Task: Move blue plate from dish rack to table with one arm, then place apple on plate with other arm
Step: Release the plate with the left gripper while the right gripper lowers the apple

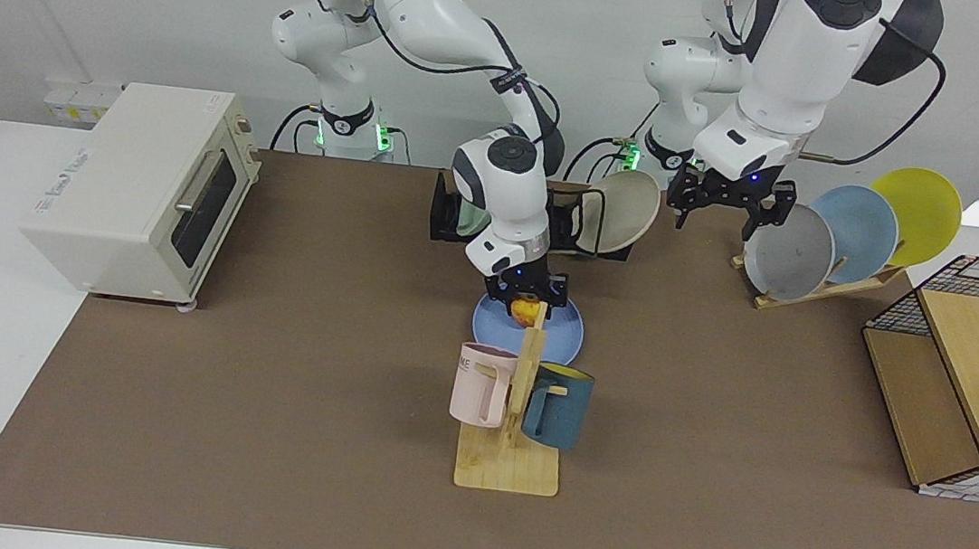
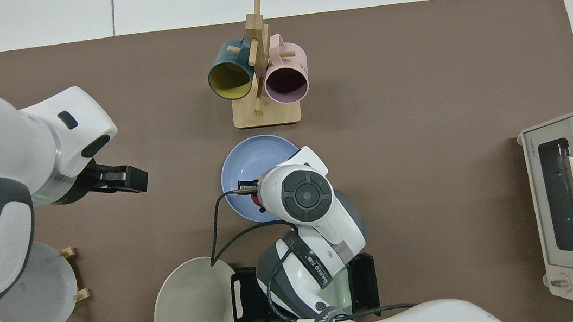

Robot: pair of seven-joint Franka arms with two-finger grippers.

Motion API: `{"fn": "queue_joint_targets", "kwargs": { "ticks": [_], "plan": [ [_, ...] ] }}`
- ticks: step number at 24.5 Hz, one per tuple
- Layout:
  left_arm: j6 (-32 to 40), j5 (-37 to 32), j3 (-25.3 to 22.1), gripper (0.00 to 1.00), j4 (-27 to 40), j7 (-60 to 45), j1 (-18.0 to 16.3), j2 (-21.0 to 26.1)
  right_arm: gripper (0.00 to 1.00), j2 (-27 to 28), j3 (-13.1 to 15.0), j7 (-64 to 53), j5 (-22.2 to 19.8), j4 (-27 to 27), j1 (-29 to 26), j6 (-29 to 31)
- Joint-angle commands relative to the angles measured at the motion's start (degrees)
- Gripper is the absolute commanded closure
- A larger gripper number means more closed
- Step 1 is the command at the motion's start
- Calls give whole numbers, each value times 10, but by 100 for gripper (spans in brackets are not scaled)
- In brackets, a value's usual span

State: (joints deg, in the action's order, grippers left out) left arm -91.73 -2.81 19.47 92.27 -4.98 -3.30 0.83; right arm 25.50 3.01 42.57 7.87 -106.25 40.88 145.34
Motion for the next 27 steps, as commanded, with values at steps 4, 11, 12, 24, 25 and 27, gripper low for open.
{"fn": "queue_joint_targets", "kwargs": {
  "ticks": [4, 11, 12, 24, 25, 27],
  "plan": [
    [31, -13, -6, 0, -31, -6, 0, -6, 0, 9, 2, -8, 1, 9, -5, 17],
    [37, -12, -8, 0, -26, -6, -4, -29, 0, -27, 38, -12, -53, 9, -6, -27],
    [40, -12, -8, 0, -27, -5, -5, -29, 0, -33, 45, -13, -66, 9, -6, -42],
    [56, -12, -11, 0, -28, -12, -5, -43, 0, -159, 96, -206, -108, 9, -91, -190],
    [56, -12, -11, 0, -28, -12, -5, -44, 0, -168, 96, -229, -108, 9, -103, -203],
    [56, -6, -12, 0, -29, -12, -5, -46, 0, -183, 96, -260, -108, 9, -124, -227]
  ]
}}
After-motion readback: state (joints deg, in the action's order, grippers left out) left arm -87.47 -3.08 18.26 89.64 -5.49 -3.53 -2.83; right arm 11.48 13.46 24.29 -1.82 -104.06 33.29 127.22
